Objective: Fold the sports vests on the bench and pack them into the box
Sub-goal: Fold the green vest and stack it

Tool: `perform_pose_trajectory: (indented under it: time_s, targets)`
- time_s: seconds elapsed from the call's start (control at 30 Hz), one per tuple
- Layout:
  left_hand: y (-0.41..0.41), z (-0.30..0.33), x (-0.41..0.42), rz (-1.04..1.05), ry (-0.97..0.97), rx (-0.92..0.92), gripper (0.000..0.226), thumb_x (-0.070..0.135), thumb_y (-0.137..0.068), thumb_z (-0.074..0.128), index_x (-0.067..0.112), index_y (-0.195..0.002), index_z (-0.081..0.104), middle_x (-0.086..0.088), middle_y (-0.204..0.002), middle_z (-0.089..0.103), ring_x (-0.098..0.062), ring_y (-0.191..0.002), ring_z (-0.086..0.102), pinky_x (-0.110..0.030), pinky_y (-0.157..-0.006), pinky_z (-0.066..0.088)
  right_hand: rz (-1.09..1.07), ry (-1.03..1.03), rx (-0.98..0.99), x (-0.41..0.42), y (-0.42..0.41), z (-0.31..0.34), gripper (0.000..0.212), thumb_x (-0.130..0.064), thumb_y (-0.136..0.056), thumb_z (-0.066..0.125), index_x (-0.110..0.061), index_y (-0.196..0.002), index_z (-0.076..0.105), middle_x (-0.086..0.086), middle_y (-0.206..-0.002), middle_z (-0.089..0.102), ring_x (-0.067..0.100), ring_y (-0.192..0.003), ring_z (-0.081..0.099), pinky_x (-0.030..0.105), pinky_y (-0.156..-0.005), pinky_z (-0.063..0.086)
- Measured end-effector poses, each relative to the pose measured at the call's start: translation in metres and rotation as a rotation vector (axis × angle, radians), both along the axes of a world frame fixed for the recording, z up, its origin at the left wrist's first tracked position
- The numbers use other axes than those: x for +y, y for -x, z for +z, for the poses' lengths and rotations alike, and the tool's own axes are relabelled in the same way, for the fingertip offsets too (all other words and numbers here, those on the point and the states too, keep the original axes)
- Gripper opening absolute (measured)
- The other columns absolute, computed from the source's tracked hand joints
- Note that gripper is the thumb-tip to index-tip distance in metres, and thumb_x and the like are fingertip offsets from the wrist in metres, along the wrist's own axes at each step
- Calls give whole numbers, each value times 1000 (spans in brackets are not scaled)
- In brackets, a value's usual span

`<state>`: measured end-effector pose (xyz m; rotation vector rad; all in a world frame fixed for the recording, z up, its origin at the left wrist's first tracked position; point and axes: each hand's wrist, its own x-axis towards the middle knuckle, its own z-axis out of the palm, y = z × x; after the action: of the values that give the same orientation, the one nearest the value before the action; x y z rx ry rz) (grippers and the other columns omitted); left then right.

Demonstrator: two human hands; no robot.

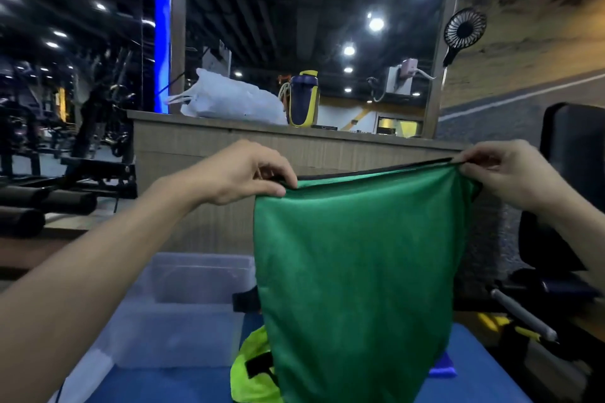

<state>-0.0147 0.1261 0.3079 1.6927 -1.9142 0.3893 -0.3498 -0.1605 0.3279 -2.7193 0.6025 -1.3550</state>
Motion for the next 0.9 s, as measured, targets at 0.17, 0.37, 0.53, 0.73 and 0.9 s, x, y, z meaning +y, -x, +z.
perform_pose_trajectory:
  time_s: [0.17, 0.37, 0.53, 0.73, 0.9]
  targets:
    - [-3, -8, -4, 145, 115, 22, 11, 30, -80, 85, 25, -86, 77, 17, -73, 70, 0, -70, 62, -19, -64, 45, -43, 71, 45, 9, 5, 7, 7, -22, -81, 83, -24, -83, 77, -6, -78, 73, 8, -75, 67, 5, -66, 44]
    - [-8, -2, -2, 165, 184, 302, 18, 34, -73, 89, 21, -75, 77, 7, -70, 74, -3, -61, 63, -20, -62, 51, -18, 12, 183, 8, 13, 0, 17, -24, -71, 90, -27, -70, 74, -18, -65, 70, 1, -67, 65, 14, -61, 47]
    - [-8, 10, -1, 189, 273, 397, 24, 39, -75, 87, 17, -74, 76, 0, -75, 75, -8, -69, 65, -22, -67, 52, 60, -81, 192, -4, 14, -16, 20, -10, -76, 88, -26, -77, 75, -12, -75, 75, 5, -71, 71, 24, -71, 54]
    - [-12, 11, 2, 262, 211, 163, 28, 46, -74, 85, 22, -68, 73, 5, -65, 70, -3, -57, 55, -13, -55, 41, 92, -140, 148, -13, 21, -15, 11, -12, -81, 83, -21, -85, 77, -5, -82, 77, 15, -80, 73, 33, -78, 55]
    - [-21, 9, 4, 267, 190, 120, 9, 23, -83, 84, 22, -83, 75, 12, -75, 72, 3, -67, 63, -10, -65, 45, 193, -286, 96, -10, 23, -13, 6, -6, -85, 77, -8, -89, 73, 8, -85, 76, 15, -78, 69, 19, -73, 53]
